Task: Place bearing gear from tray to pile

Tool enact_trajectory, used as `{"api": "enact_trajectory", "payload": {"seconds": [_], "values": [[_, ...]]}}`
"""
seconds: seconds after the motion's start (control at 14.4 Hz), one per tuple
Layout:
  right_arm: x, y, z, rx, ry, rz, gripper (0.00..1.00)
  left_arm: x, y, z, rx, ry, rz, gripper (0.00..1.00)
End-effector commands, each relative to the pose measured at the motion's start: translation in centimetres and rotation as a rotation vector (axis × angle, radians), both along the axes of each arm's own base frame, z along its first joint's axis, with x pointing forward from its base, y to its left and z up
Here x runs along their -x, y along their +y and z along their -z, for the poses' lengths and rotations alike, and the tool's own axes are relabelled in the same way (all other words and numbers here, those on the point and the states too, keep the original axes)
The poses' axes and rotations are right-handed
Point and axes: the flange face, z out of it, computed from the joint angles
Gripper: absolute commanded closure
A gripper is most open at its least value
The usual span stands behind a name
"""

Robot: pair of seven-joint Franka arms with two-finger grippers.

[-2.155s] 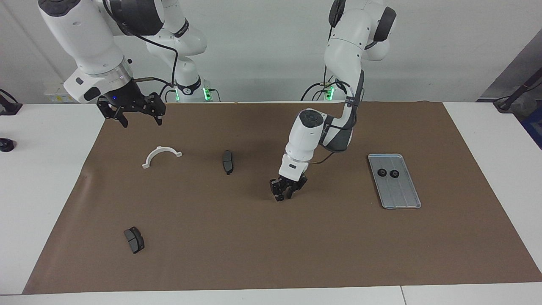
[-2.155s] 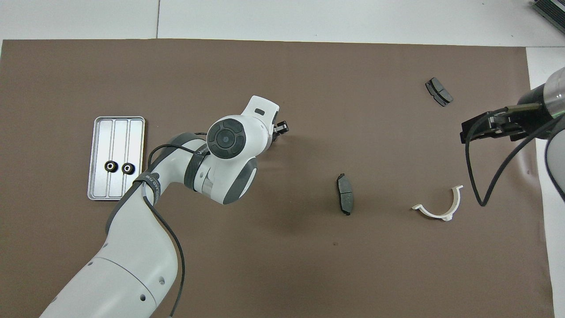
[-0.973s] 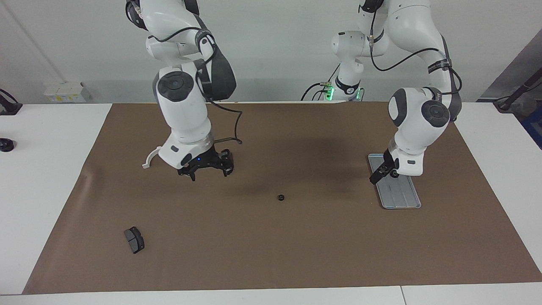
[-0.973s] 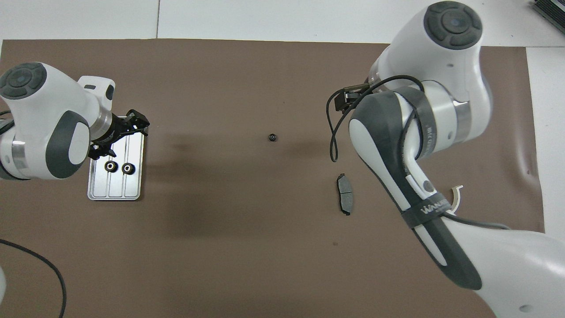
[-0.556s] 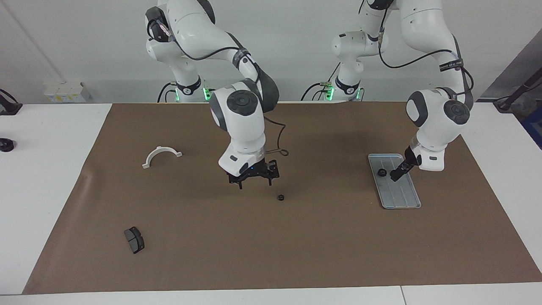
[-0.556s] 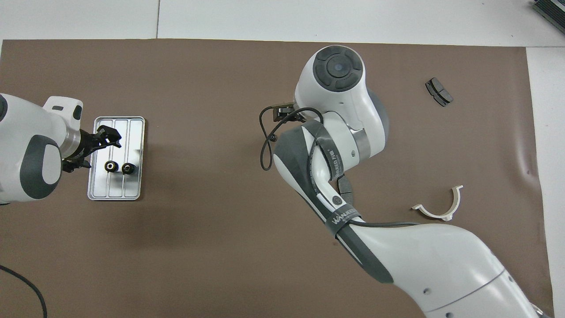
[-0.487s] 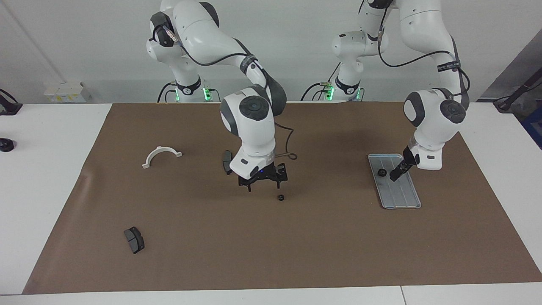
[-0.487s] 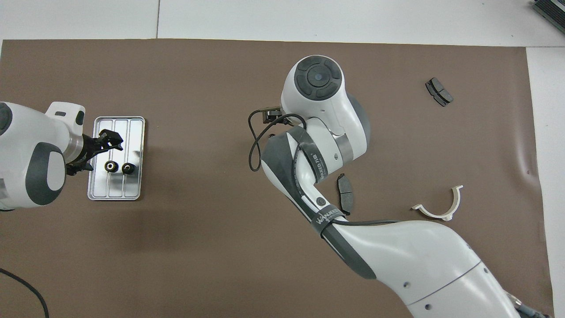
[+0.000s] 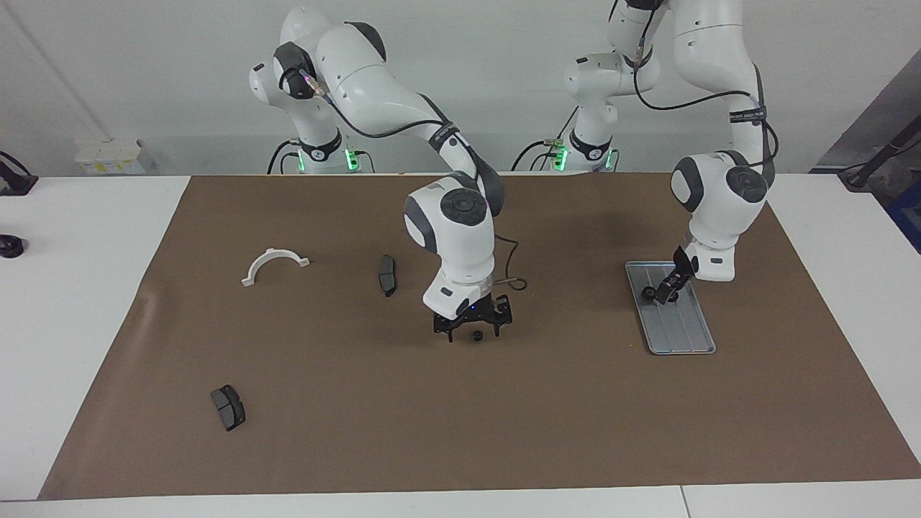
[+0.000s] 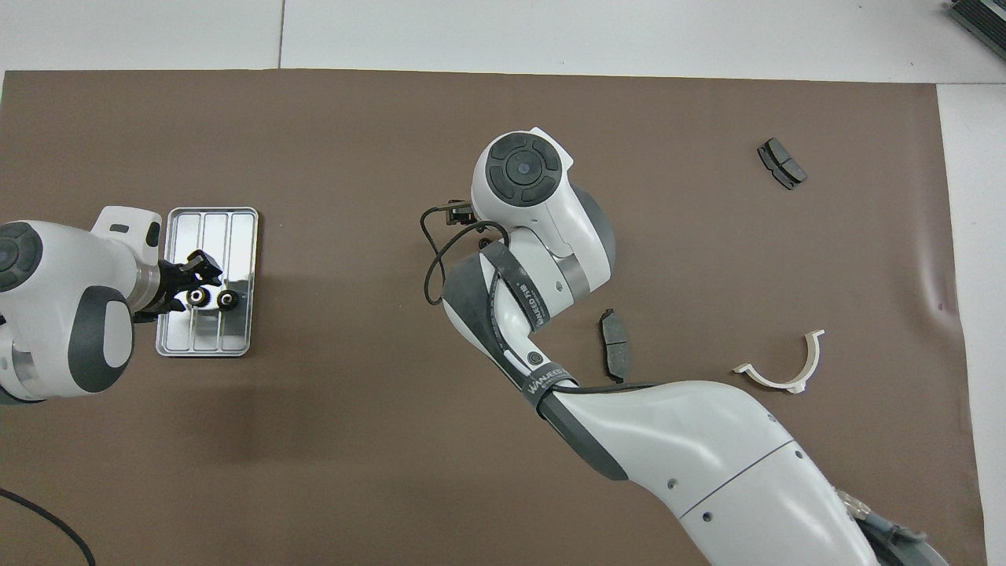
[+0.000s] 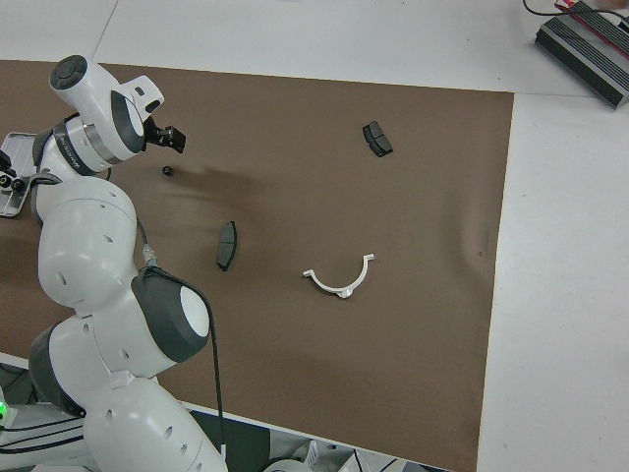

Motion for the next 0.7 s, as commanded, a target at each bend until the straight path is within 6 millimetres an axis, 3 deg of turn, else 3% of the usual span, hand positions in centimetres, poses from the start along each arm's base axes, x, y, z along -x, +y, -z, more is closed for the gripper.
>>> {"api": "enact_trajectory", "payload": {"seconds": [0.0, 0.14, 0.35, 0.42, 0.63], "values": [[1.7, 0.0, 3.1, 0.027, 0.028, -0.004, 0.00, 1.1, 0.7, -0.3, -0.012, -0.019, 0.015, 0.32], [2.7, -0.7, 4.3, 0.027, 0.029, -0.010, 0.00, 1.0, 0.8, -0.2, -0.013, -0.031, 0.023, 0.38], [3.4, -0.2, 4.2, 0.030, 0.033, -0.021, 0.00, 1.1, 0.8, 0.1, -0.013, -0.033, 0.023, 0.49], [4.3, 0.9, 4.3, 0.035, 0.041, -0.040, 0.00, 1.1, 0.8, 0.2, -0.013, -0.039, 0.023, 0.50], [5.0, 0.7, 4.8, 0.045, 0.056, -0.043, 0.00, 1.5, 0.6, 0.9, -0.013, -0.046, 0.023, 0.50]]}}
